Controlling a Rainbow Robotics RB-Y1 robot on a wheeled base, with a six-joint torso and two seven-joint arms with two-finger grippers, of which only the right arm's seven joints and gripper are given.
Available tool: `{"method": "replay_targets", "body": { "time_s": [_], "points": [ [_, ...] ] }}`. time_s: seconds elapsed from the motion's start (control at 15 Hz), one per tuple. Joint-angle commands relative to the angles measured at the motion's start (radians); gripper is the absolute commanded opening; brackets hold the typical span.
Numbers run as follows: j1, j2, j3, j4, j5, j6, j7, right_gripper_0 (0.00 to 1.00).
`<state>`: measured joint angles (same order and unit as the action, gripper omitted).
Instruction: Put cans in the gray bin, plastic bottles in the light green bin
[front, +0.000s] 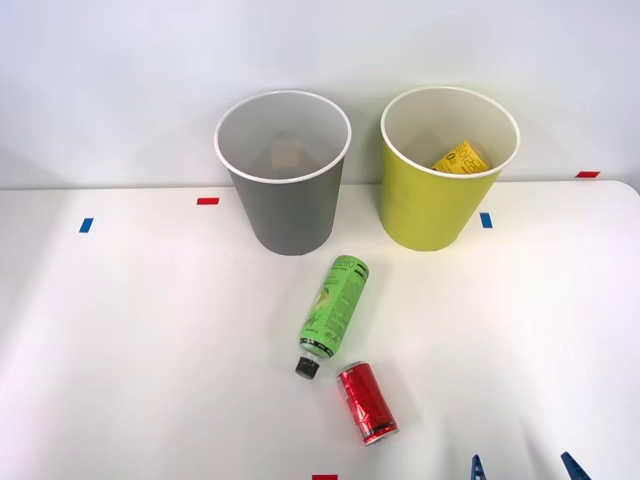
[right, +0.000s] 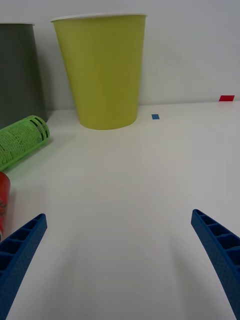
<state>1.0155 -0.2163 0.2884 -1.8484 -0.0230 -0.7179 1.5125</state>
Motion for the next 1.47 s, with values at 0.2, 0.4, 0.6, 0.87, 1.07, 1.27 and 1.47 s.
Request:
{"method": "replay_targets", "body": {
  "time_s": [0.2, 0.4, 0.6, 0.87, 1.07, 1.27, 1.47],
  "points": [
    [0.000, 0.000, 0.000, 0.000, 0.000, 0.000, 0.000, 1.00],
    [0.000, 0.000, 0.000, 0.000, 0.000, 0.000, 0.000, 1.00],
    [0.000, 0.000, 0.000, 0.000, 0.000, 0.000, 0.000, 1.00],
    [0.000, 0.000, 0.000, 0.000, 0.000, 0.000, 0.000, 1.00],
    [0.000, 0.000, 0.000, 0.000, 0.000, 0.000, 0.000, 1.00],
    [0.000, 0.000, 0.000, 0.000, 0.000, 0.000, 0.000, 1.00],
    [0.000, 0.000, 0.000, 0.000, 0.000, 0.000, 0.000, 1.00]
  ]
}}
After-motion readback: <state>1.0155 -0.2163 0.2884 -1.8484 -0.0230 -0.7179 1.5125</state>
